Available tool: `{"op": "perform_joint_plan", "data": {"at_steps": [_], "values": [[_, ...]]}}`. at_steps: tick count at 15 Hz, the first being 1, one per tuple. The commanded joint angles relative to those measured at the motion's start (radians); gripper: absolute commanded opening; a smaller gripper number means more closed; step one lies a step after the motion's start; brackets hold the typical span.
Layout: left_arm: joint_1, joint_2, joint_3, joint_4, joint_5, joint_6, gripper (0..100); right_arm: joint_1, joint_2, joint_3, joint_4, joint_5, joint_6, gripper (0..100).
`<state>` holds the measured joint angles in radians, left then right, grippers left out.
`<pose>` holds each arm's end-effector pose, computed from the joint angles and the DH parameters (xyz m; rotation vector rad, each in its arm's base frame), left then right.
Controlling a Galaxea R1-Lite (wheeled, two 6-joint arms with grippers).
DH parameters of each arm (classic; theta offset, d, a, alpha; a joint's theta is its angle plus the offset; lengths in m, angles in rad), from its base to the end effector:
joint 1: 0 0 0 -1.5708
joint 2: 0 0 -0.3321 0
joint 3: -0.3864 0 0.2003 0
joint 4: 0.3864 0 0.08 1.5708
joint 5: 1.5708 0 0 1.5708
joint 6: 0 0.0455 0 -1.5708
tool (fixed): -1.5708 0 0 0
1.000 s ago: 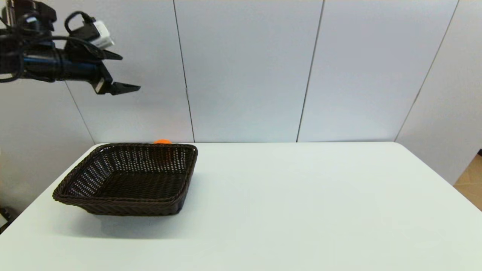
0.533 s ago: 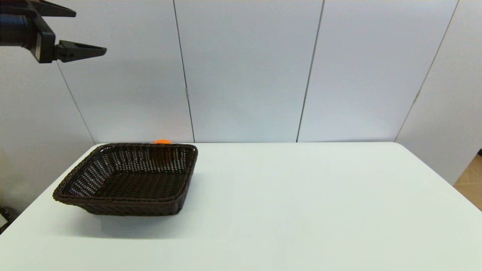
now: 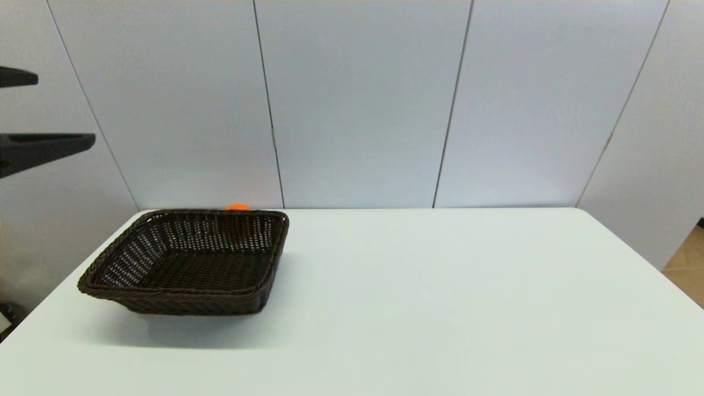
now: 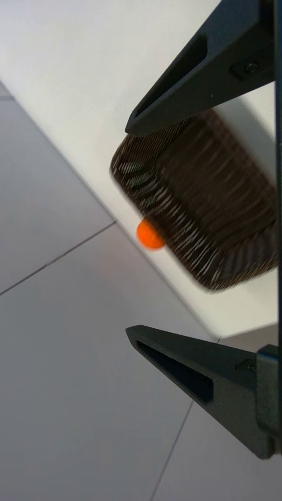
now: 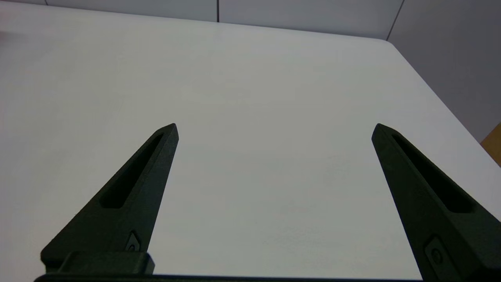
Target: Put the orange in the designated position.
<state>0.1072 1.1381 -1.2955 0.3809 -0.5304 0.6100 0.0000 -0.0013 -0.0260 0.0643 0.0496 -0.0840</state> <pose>0.1500 -0.0070 0.3787 0.5279 0.0783 -0.4717 -0.0233 0.0023 0.0754 -0.0831 0.0349 0.0511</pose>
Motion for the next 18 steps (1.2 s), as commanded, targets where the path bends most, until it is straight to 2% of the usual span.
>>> {"op": "perform_joint_plan", "data": {"at_steps": [1, 6, 11, 18], "values": [[-0.015, -0.296, 0.274, 0.001, 0.018, -0.101, 100, 0.000, 0.000, 0.000, 0.000, 0.001, 0.000, 100], [-0.069, -0.498, 0.438, 0.009, 0.093, -0.203, 100, 0.000, 0.000, 0.000, 0.000, 0.001, 0.000, 100], [-0.132, -0.669, 0.544, 0.009, 0.234, -0.291, 100, 0.000, 0.000, 0.000, 0.000, 0.001, -0.002, 100], [-0.133, -0.911, 0.751, -0.010, 0.265, -0.423, 100, 0.000, 0.000, 0.000, 0.000, 0.001, -0.002, 100]]}}
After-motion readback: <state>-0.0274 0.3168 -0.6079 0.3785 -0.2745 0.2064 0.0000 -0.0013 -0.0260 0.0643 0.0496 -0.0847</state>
